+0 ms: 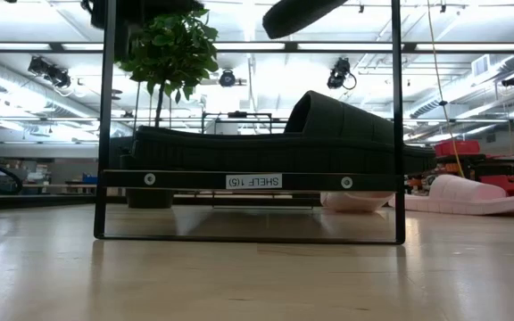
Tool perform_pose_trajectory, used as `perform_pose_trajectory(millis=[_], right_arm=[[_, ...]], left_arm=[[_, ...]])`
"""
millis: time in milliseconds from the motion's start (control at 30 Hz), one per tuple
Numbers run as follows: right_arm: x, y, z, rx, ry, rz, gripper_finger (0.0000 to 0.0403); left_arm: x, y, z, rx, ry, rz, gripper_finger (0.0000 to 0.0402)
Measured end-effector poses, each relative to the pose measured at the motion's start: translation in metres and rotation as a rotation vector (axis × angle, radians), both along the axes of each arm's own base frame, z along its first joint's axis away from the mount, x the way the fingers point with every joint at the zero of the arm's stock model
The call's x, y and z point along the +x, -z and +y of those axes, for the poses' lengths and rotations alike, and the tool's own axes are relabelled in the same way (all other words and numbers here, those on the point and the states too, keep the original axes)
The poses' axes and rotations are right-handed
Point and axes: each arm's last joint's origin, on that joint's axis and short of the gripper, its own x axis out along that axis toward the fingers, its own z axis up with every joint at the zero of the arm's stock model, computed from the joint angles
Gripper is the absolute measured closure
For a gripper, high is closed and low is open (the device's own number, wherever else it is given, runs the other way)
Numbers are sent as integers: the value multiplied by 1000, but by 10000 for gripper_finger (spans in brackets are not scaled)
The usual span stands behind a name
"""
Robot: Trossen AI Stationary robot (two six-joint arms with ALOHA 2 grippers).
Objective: Pick and place slides into the shelf
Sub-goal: Put the black slipper on the shelf
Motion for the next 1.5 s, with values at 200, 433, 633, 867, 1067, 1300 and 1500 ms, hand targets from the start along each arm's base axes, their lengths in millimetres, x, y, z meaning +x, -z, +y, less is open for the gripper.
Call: perform_pose_trajectory(millis=[200, 433, 633, 867, 1067, 1300, 1500], right_arm=[[14, -11, -4, 4, 44, -9, 350], [32, -17, -9, 4, 79, 6, 350], [48, -15, -15, 39, 66, -13, 350], [59, -22, -20, 52, 42, -38, 350], [64, -38, -25, 16, -4, -30, 350], [71, -40, -32, 10, -73, -46, 350], [80, -32, -32, 11, -82, -32, 350]], left_arm=[[4, 0, 10, -11, 4, -8, 225], [9, -3, 23, -9, -13, -30, 186], [11, -7, 33, 4, -30, -65, 179], [14, -6, 39, 25, 28, -53, 183], [14, -5, 38, 49, 37, -28, 177], [15, -6, 43, 50, 17, -38, 185], [15, -13, 46, 88, 5, -94, 197]])
